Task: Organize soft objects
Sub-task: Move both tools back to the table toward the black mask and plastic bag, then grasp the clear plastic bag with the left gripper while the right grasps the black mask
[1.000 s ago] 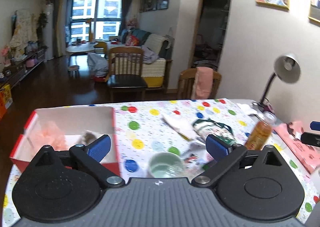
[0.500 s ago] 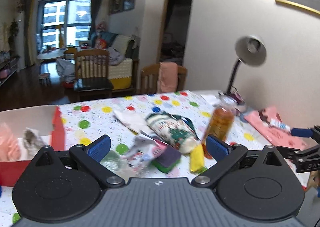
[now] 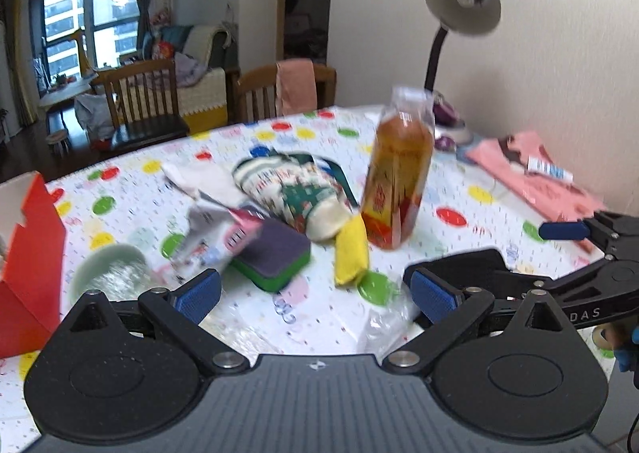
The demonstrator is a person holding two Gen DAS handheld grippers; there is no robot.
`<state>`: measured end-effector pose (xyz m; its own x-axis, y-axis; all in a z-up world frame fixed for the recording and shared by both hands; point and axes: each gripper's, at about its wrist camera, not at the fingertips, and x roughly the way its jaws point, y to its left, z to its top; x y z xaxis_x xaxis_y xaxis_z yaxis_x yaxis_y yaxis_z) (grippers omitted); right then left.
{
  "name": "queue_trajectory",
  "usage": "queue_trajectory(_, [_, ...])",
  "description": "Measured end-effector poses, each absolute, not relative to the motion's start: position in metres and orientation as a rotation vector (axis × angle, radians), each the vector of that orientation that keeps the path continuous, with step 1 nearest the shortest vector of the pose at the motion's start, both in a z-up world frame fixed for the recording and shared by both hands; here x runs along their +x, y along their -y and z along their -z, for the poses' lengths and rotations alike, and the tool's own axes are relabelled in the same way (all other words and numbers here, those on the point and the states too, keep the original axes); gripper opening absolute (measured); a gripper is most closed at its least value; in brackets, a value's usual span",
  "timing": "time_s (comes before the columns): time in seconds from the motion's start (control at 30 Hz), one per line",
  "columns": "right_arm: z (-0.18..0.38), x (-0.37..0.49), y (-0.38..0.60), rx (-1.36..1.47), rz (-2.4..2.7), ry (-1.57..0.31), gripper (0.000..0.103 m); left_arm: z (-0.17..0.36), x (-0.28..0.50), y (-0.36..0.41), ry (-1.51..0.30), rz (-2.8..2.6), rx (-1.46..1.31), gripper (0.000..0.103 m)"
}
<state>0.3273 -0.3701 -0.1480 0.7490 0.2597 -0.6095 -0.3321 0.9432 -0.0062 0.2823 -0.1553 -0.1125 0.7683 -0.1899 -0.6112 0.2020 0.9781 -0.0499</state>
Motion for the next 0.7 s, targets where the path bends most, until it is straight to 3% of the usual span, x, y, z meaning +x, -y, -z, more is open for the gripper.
queue_trajectory(0.7, [0.221,0.369,0.350,-0.153,-0.330,-0.811,0.100,0.195,0.320,0.191,-0.861,0.309,0.113,0.101])
